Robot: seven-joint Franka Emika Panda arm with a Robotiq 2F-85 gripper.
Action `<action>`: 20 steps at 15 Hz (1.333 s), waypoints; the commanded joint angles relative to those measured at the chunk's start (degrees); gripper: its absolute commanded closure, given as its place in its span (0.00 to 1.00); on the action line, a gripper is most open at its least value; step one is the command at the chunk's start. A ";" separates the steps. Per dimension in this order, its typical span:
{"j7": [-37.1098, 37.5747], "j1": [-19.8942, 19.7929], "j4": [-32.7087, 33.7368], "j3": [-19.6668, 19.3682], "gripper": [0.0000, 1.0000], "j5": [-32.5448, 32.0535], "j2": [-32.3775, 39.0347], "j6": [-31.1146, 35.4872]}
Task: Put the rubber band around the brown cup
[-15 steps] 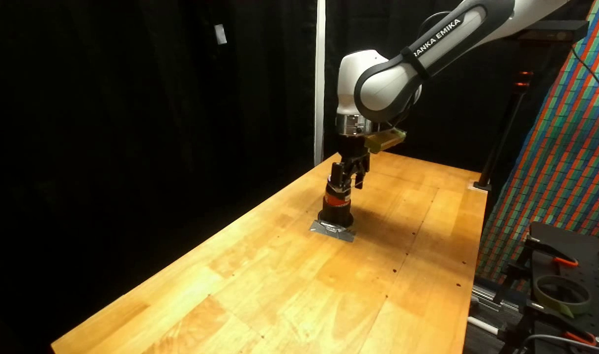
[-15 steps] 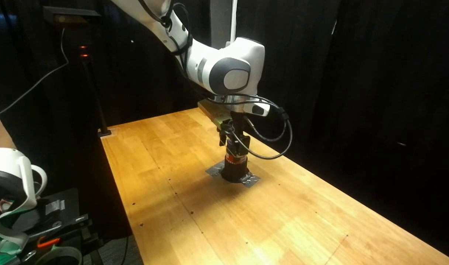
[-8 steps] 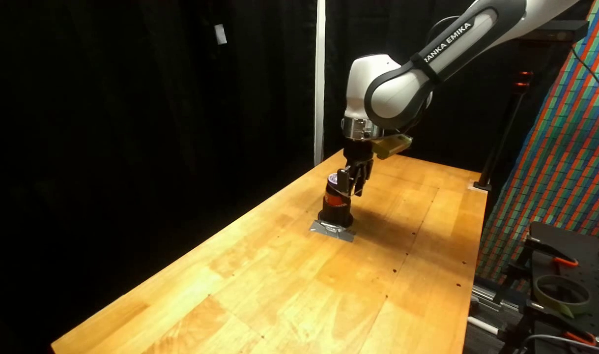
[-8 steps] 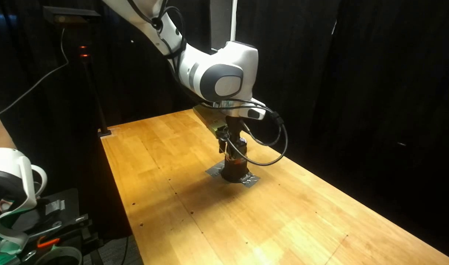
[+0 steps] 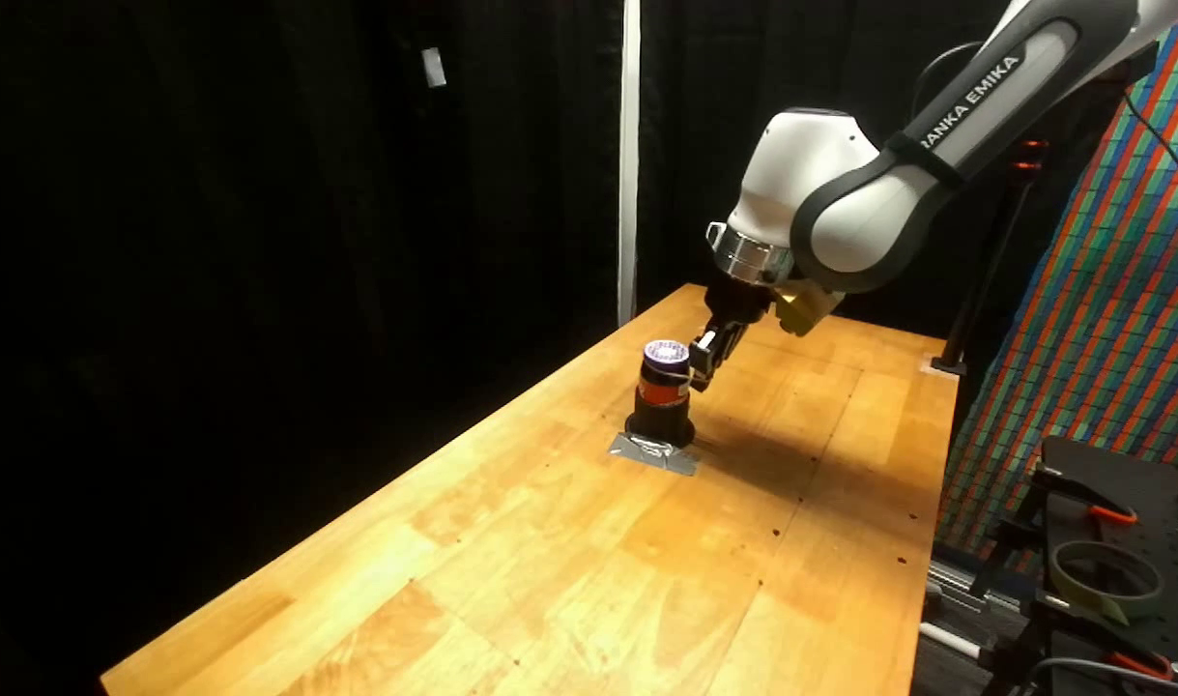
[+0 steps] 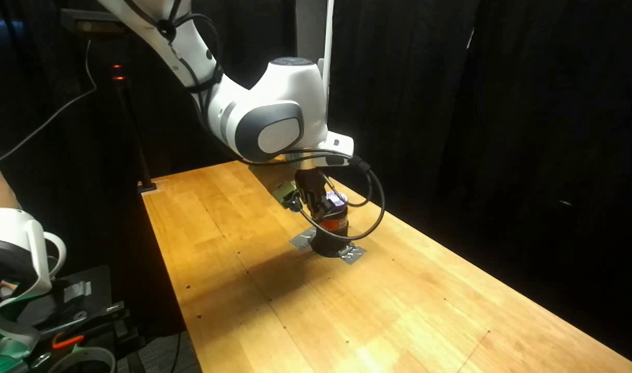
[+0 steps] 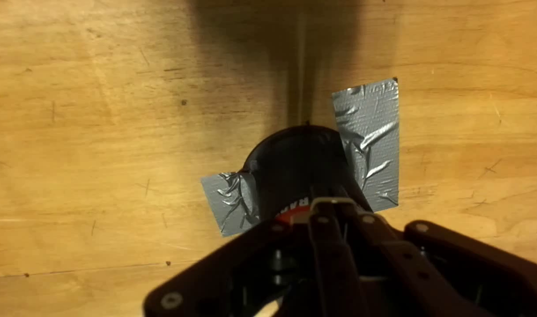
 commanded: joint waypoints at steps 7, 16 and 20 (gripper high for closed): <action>-1.38 -2.71 -14.23 3.75 0.90 1.25 -3.60 26.81; 0.85 -7.41 -19.52 6.79 0.91 -3.16 -1.55 45.29; 2.43 -8.58 -20.51 6.96 0.92 -5.10 -0.41 50.63</action>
